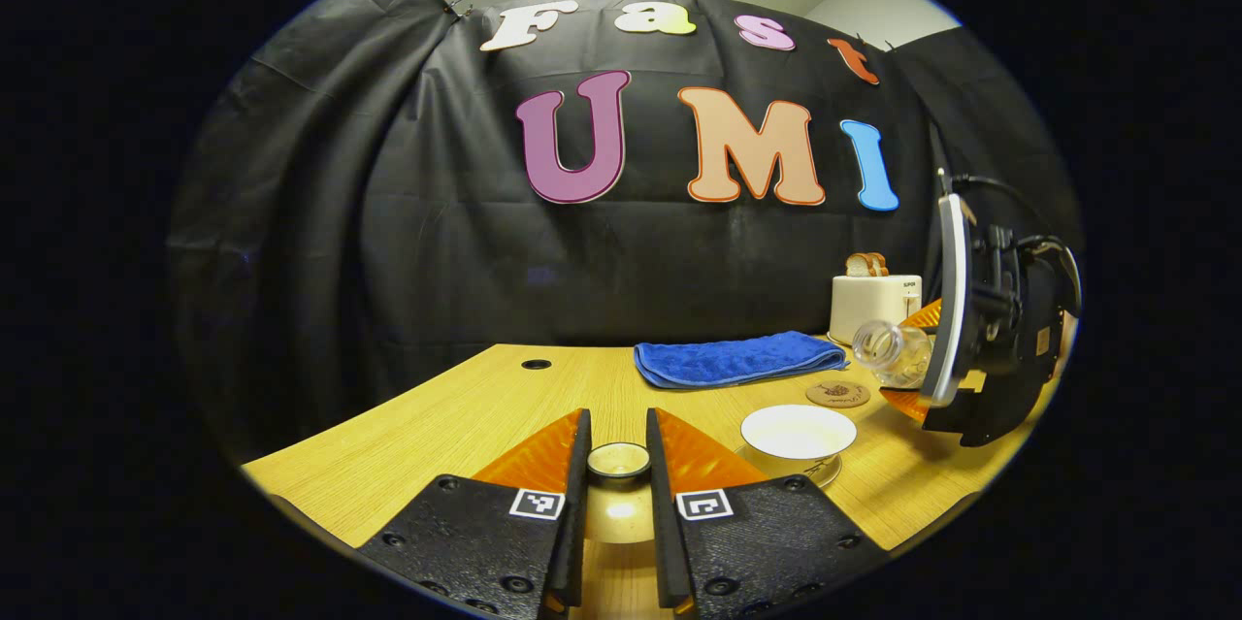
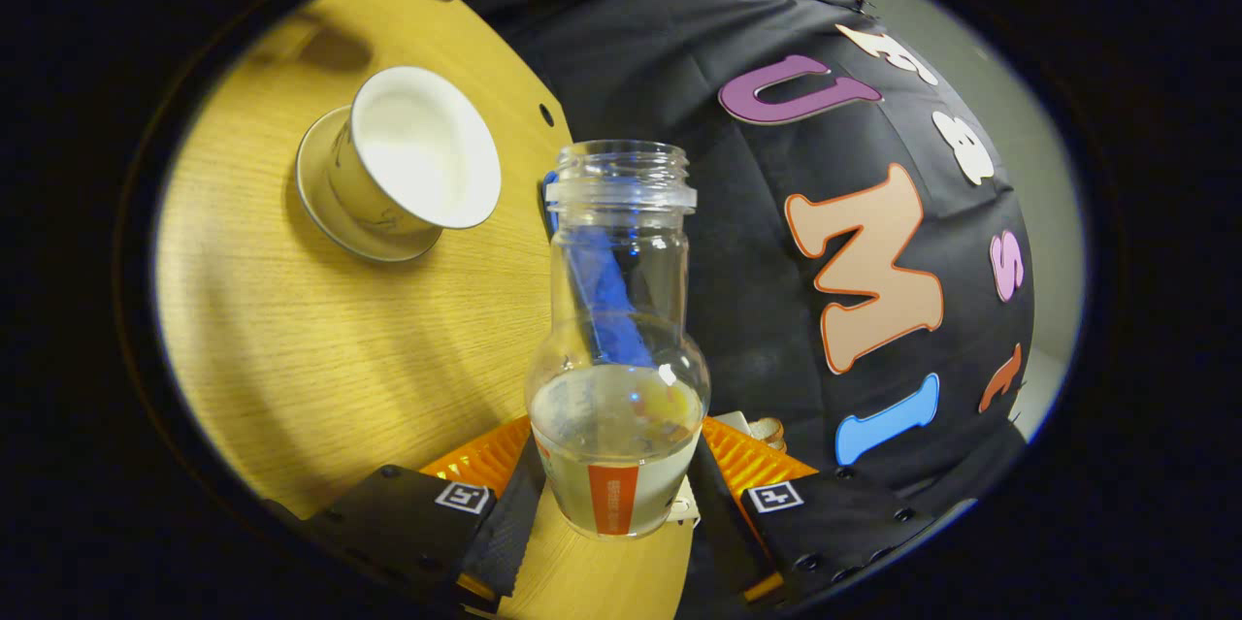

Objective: Open the teacup lid with one hand, grasp the water bottle and pour water into the teacup with the other hand; after pouring, place the water bottle on the coaster and then close the teacup lid.

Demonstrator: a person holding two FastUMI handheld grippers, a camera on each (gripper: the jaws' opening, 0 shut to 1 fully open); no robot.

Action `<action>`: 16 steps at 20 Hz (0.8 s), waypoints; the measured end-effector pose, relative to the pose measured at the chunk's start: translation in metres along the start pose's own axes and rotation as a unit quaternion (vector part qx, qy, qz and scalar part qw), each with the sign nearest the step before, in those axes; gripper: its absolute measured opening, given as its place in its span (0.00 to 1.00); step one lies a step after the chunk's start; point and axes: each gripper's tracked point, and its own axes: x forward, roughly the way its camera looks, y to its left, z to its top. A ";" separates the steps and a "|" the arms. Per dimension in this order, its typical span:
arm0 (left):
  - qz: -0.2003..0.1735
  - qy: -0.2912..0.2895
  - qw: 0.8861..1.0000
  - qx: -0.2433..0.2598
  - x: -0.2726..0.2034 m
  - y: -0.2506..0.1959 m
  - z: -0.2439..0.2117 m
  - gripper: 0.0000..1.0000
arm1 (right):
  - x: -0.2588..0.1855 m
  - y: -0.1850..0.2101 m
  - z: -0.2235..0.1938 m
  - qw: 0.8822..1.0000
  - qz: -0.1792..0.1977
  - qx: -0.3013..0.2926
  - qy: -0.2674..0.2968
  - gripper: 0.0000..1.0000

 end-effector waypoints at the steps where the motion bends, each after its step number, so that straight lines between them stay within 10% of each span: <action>1: 0.000 0.000 1.000 0.000 0.001 0.001 0.000 0.28 | 0.001 0.000 0.002 1.000 -0.001 -0.013 -0.001 0.80; 16: 0.001 0.000 1.000 -0.001 0.001 0.001 0.001 0.28 | 0.004 -0.027 0.023 0.975 -0.068 -0.210 -0.022 0.79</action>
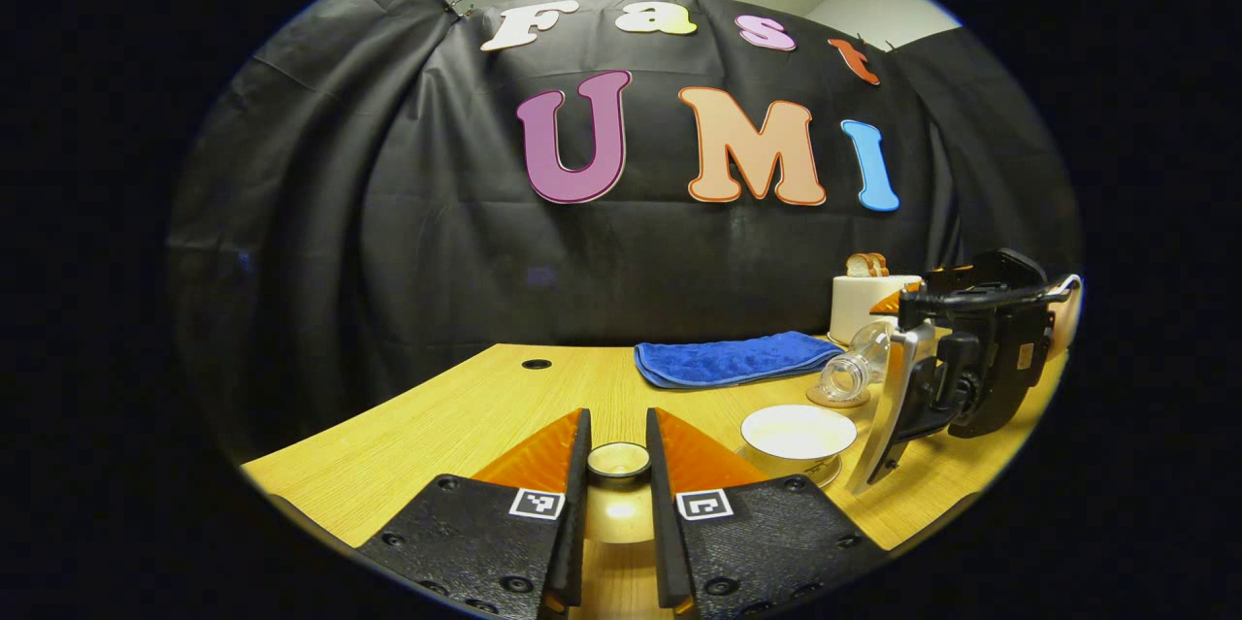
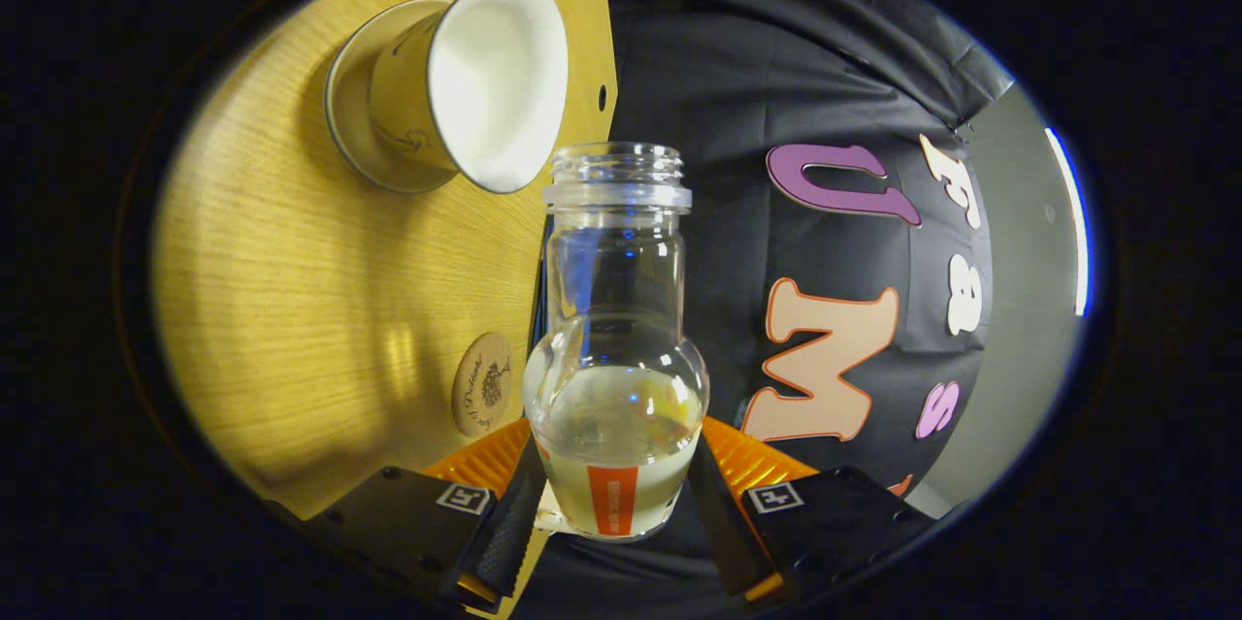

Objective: Open the teacup lid with one hand, grasp the water bottle and pour water into the teacup with the other hand; after pouring, place the water bottle on the coaster and then close the teacup lid.

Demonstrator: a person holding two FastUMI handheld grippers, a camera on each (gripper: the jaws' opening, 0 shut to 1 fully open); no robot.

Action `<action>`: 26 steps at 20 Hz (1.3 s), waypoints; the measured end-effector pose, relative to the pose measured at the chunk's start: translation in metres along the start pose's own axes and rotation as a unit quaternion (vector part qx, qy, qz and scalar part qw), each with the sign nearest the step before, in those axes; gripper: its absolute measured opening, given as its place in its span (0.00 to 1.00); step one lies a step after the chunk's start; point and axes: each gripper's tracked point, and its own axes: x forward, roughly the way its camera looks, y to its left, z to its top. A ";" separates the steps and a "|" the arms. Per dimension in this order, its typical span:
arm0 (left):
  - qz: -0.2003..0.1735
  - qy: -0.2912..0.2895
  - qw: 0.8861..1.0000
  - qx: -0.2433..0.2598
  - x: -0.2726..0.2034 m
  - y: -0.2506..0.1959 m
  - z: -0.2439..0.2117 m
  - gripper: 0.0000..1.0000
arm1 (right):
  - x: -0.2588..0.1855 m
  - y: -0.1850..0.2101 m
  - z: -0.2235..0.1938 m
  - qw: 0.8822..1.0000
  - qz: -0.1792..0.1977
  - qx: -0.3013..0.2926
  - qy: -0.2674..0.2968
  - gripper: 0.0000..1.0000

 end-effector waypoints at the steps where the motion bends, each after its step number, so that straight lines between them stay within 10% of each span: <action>1: 0.000 0.000 1.000 0.000 0.000 0.000 0.000 0.28 | 0.000 -0.002 -0.004 1.000 -0.002 -0.002 -0.001 0.80; 26: 0.000 0.001 1.000 0.000 -0.001 0.001 -0.001 0.27 | -0.002 -0.064 0.028 0.978 -0.118 -0.159 -0.068 0.80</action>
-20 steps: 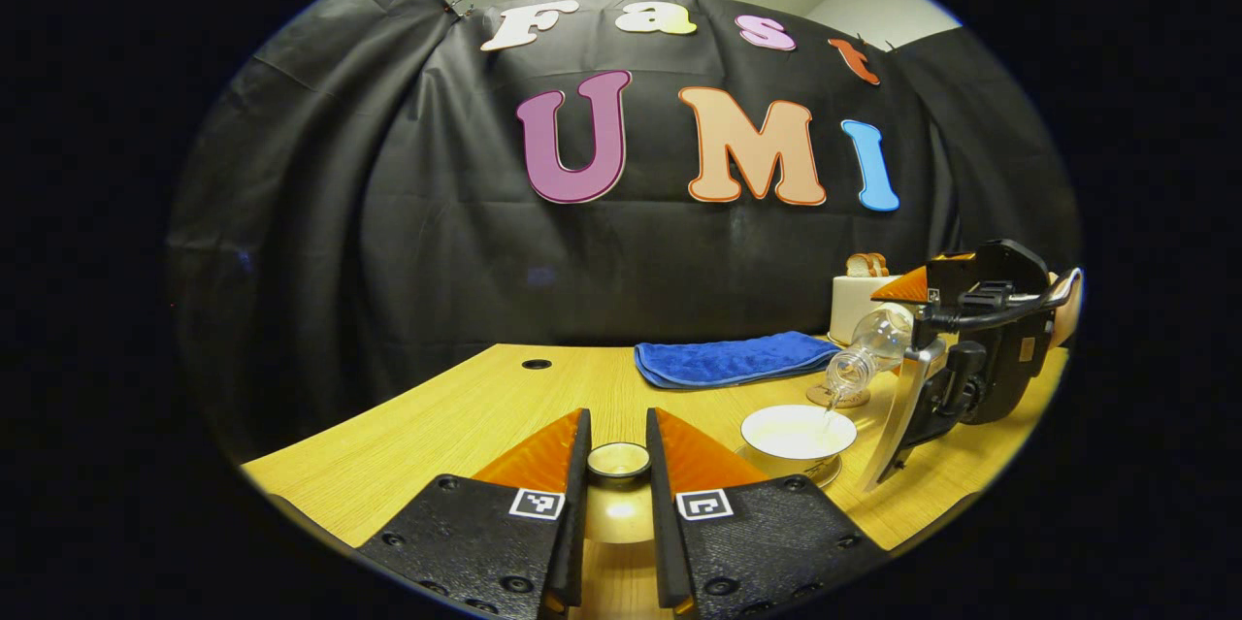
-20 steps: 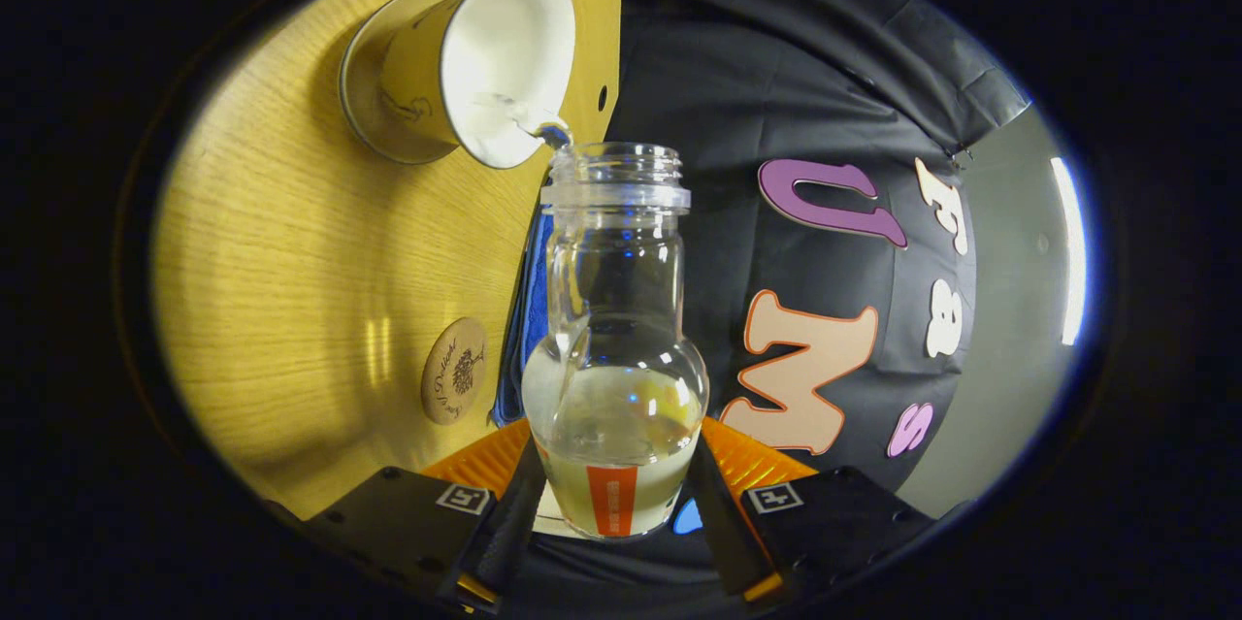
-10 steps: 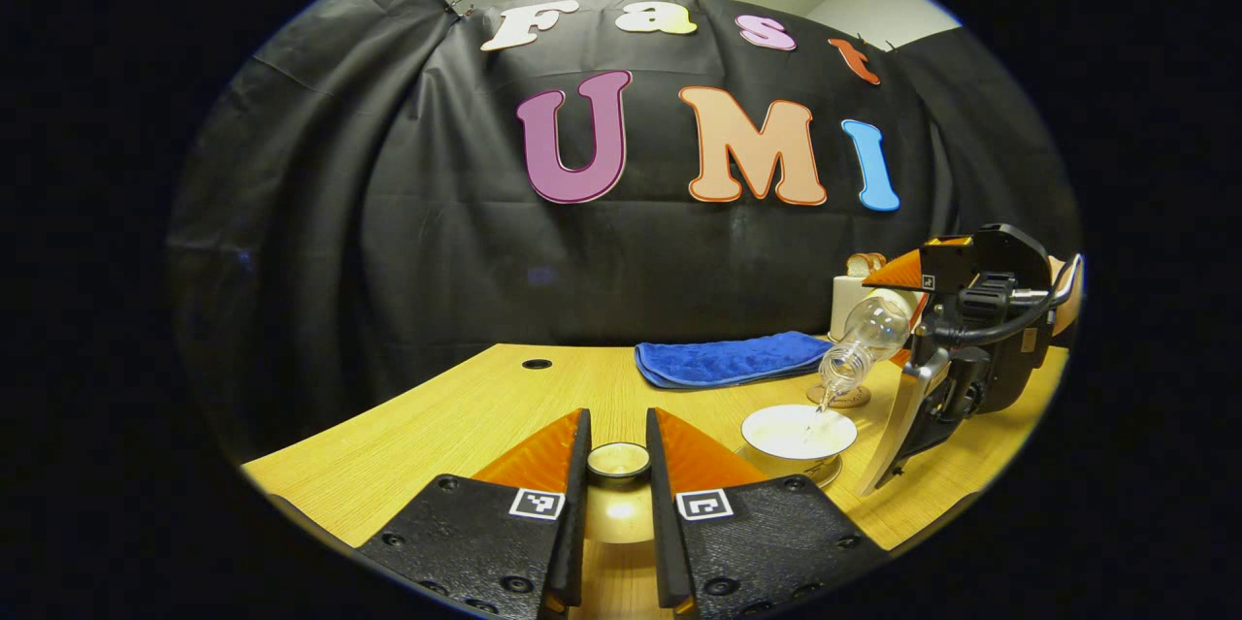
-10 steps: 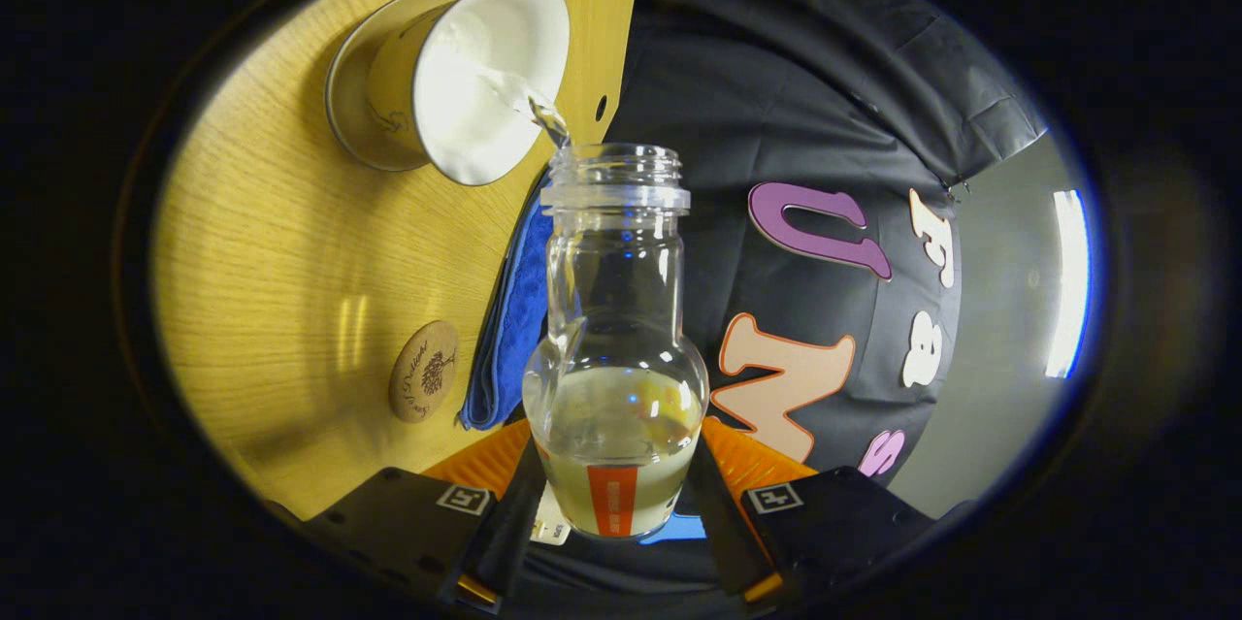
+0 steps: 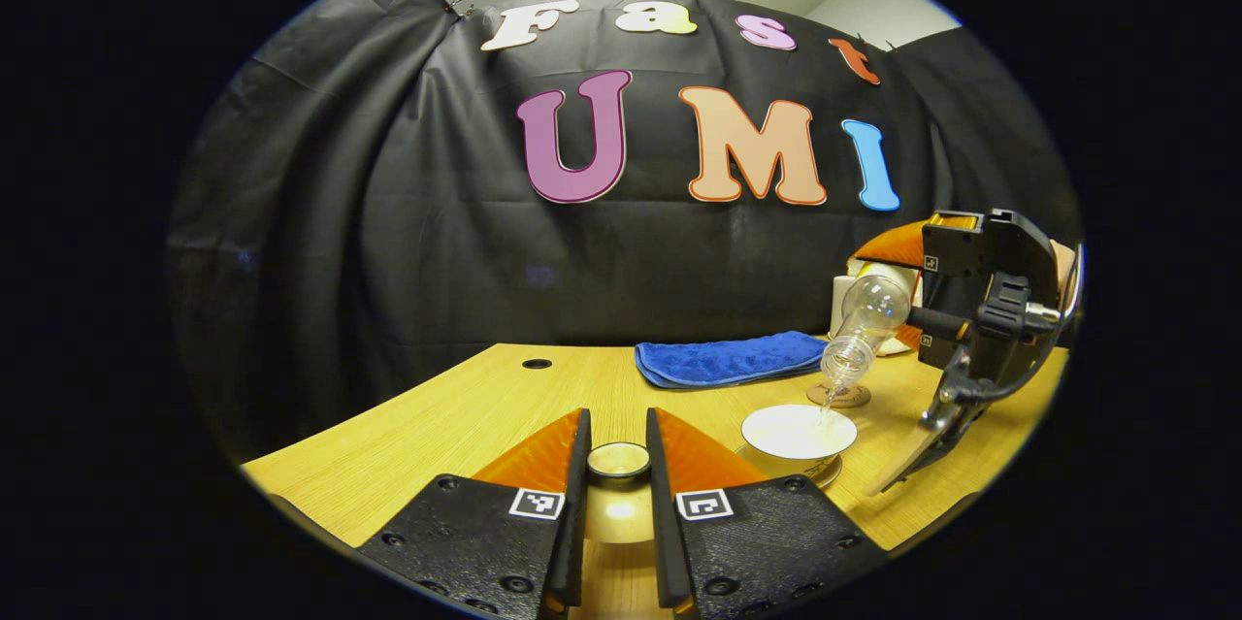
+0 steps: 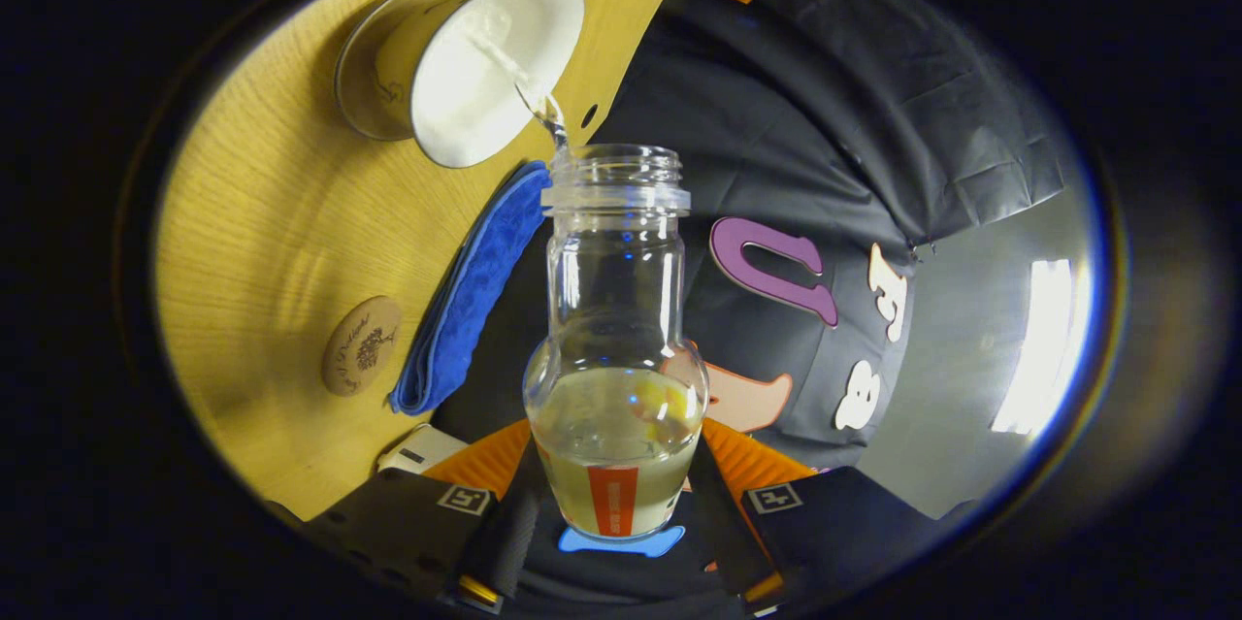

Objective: Open the teacup lid with one hand, grasp the water bottle and pour water into the teacup with the other hand; after pouring, place the water bottle on the coaster and then close the teacup lid.

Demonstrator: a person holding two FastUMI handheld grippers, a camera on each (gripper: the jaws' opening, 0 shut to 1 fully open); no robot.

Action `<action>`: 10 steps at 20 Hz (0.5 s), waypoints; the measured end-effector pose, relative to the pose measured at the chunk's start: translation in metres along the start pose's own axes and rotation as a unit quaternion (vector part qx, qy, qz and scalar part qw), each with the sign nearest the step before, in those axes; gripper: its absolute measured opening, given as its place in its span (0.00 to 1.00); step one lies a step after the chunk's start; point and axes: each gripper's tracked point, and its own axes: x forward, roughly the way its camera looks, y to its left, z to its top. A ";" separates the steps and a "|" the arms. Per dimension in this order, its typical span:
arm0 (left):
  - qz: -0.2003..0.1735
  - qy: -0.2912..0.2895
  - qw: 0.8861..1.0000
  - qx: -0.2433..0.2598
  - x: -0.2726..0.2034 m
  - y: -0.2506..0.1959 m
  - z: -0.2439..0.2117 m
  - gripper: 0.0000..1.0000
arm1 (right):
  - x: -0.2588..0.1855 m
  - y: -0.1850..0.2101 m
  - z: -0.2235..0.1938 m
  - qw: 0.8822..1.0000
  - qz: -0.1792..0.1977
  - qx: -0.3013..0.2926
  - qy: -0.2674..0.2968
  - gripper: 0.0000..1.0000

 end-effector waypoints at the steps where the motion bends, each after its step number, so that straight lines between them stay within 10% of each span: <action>1: 0.000 0.000 1.000 0.000 0.000 0.000 0.000 0.27 | 0.000 0.000 0.000 1.000 -0.001 0.000 -0.001 0.79; 10: 0.000 0.000 1.000 0.000 0.000 -0.001 0.001 0.27 | -0.004 0.010 -0.003 0.998 0.020 0.063 0.006 0.82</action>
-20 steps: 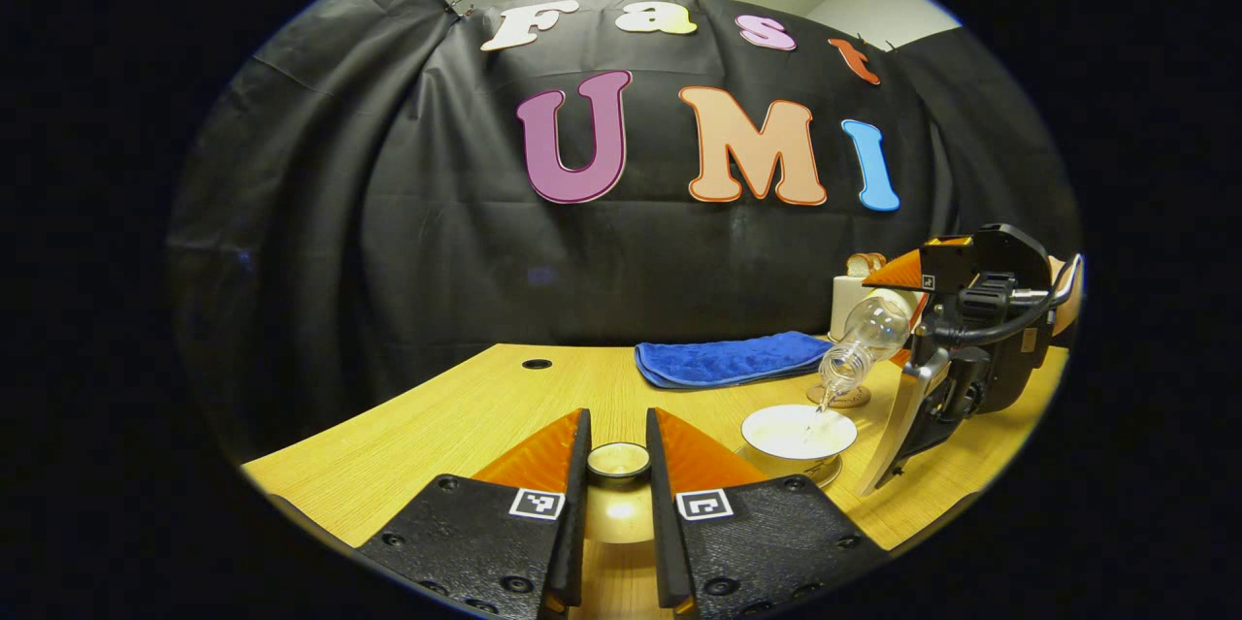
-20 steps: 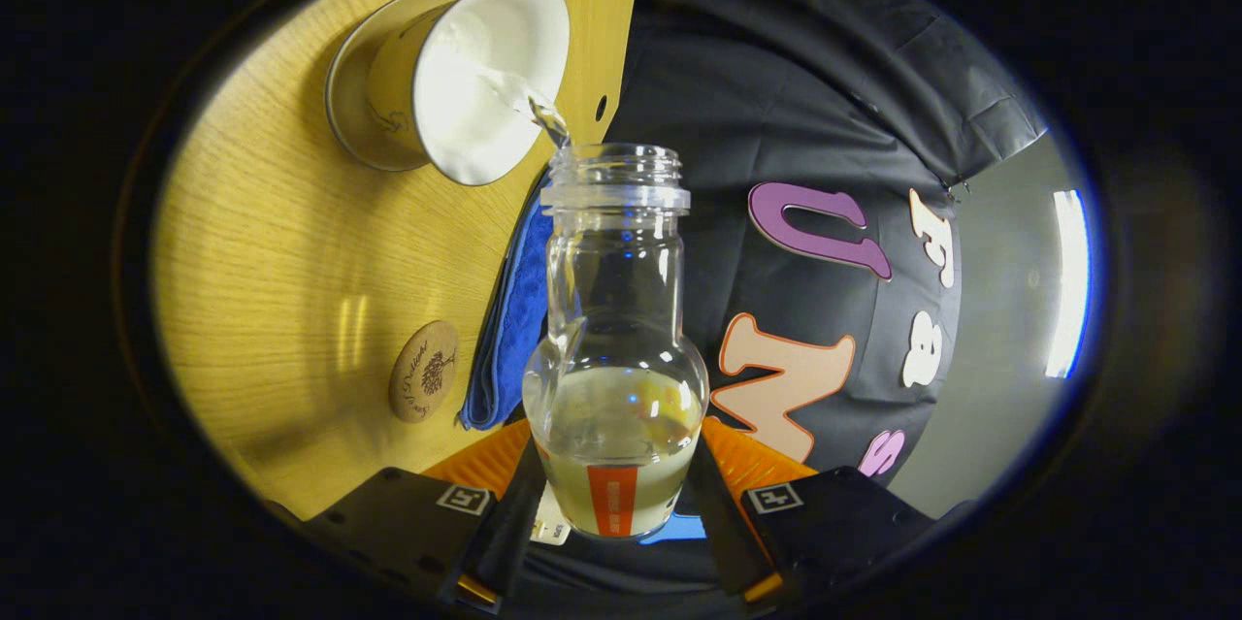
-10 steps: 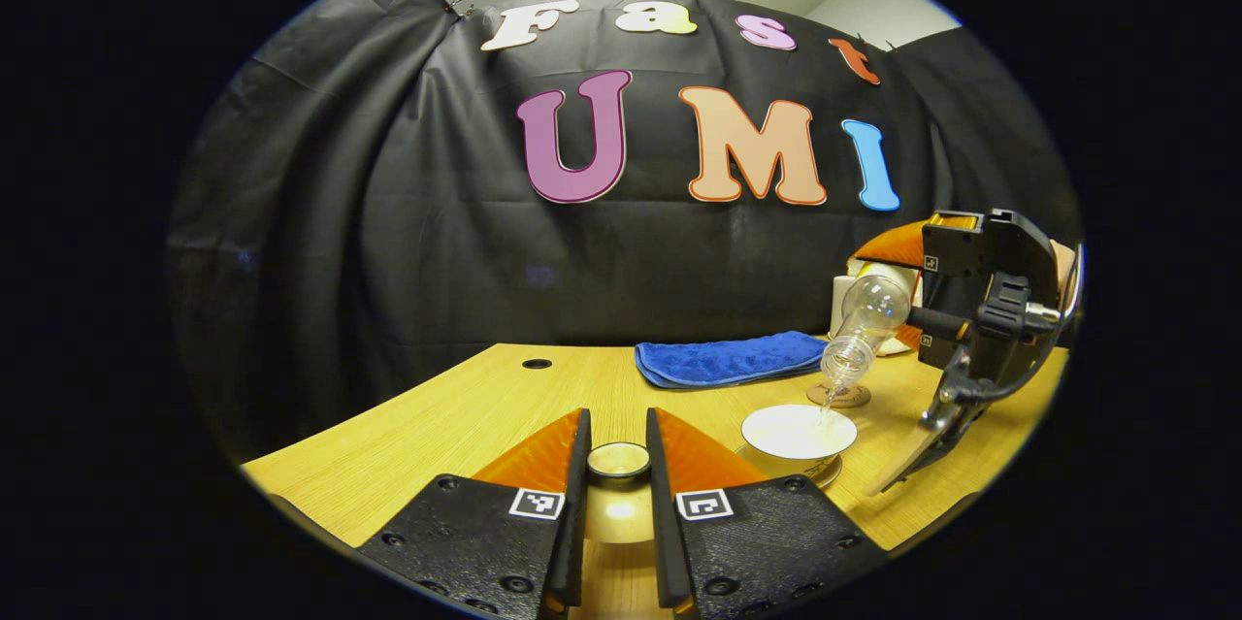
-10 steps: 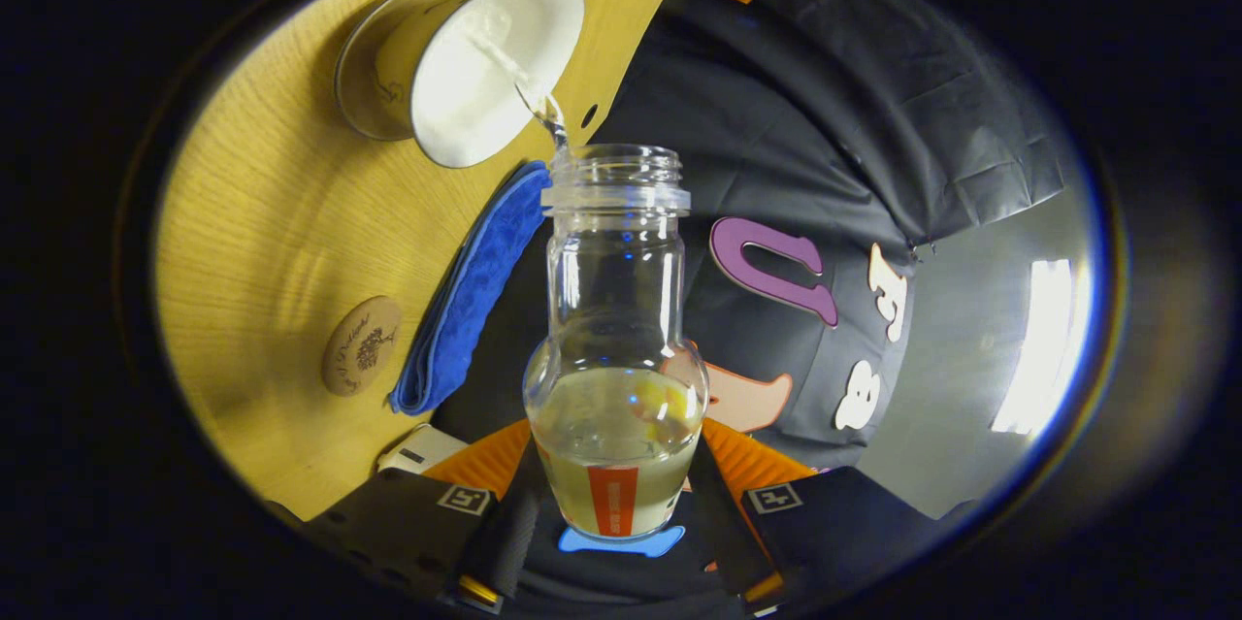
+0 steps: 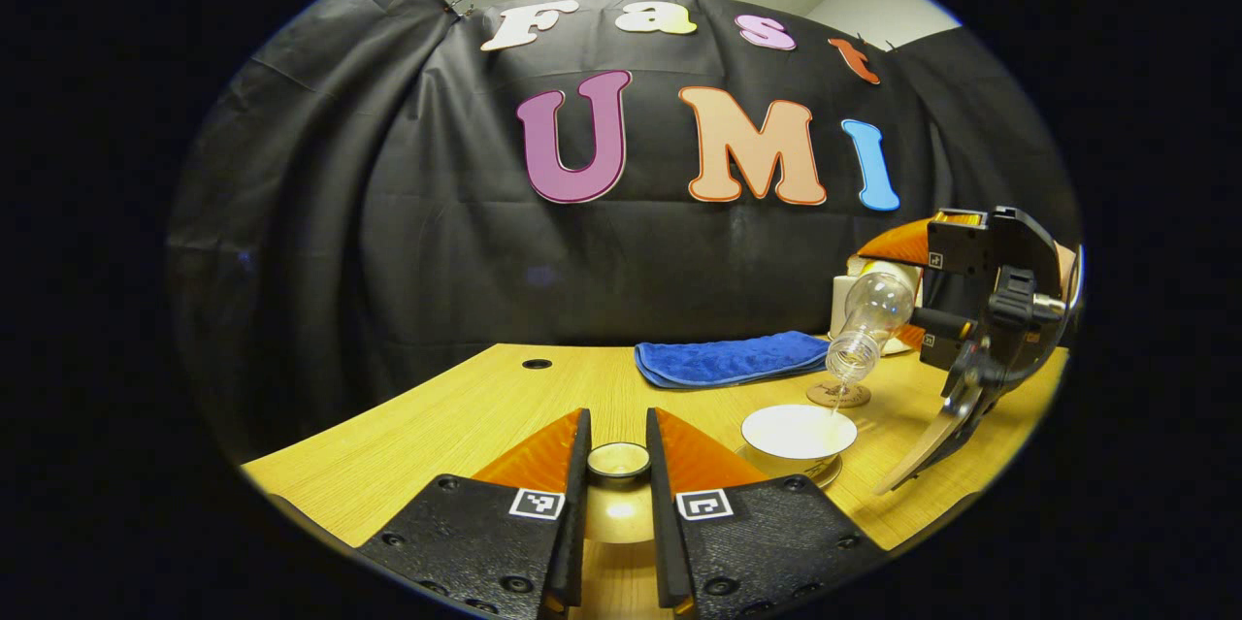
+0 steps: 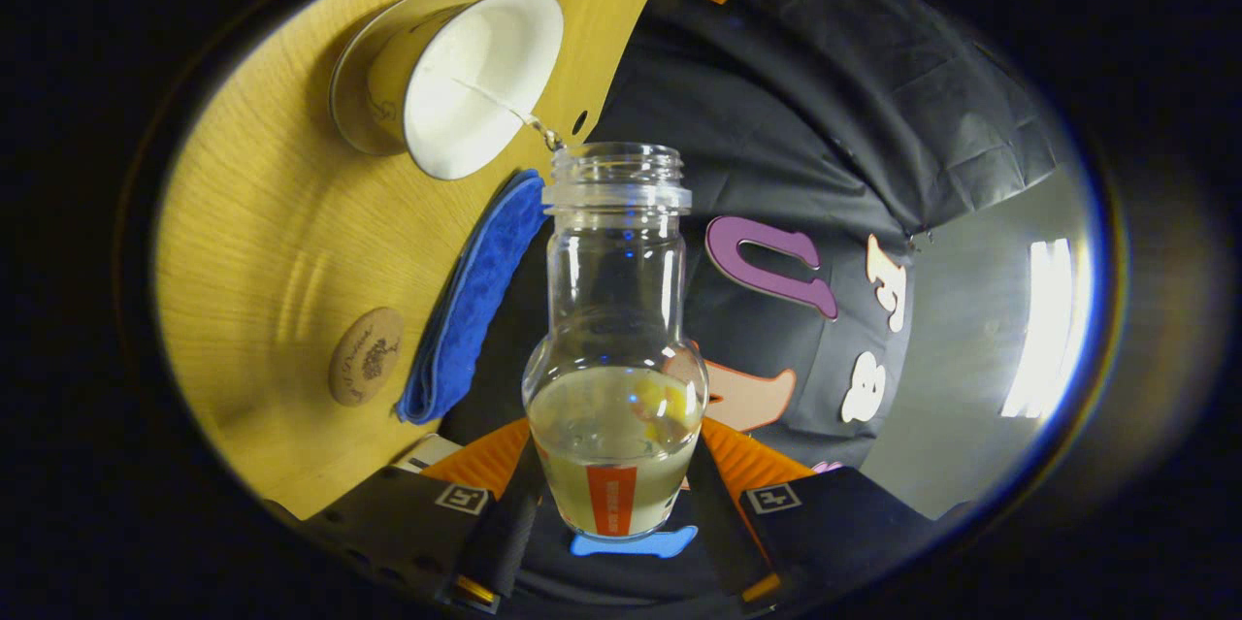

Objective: Open the teacup lid with one hand, grasp the water bottle and pour water into the teacup with the other hand; after pouring, place the water bottle on the coaster and then close the teacup lid.

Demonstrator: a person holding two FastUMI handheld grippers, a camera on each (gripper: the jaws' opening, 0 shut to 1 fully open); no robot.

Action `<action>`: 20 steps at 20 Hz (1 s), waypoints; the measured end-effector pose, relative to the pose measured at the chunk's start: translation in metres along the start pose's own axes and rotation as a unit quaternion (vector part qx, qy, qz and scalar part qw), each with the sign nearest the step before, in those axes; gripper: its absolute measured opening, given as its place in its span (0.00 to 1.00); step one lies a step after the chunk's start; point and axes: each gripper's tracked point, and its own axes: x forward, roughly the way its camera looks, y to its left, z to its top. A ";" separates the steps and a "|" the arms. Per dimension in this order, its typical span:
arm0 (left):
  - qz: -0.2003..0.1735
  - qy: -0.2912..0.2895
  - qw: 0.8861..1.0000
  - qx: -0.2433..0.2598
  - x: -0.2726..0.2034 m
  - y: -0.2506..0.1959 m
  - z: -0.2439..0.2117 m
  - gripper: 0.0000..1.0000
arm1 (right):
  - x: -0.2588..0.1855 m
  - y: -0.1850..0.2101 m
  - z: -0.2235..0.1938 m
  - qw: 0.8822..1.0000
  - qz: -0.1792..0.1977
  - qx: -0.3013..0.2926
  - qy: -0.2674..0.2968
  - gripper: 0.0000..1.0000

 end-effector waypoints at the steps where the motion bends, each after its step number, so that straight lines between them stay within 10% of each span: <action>1: 0.000 0.000 1.000 0.000 0.000 0.001 -0.001 0.27 | -0.001 0.006 -0.002 1.000 0.010 0.023 0.006 0.80; 5: 0.000 0.000 1.000 0.000 0.000 0.001 -0.001 0.28 | -0.008 0.041 0.002 0.980 0.080 0.181 0.025 0.79; 10: 0.000 0.000 1.000 0.000 0.000 0.001 -0.001 0.28 | -0.012 0.068 -0.001 0.916 0.132 0.376 0.049 0.81; 20: 0.000 0.000 1.000 0.000 0.000 0.001 -0.001 0.28 | 0.010 0.070 -0.029 0.700 0.118 0.700 0.080 0.79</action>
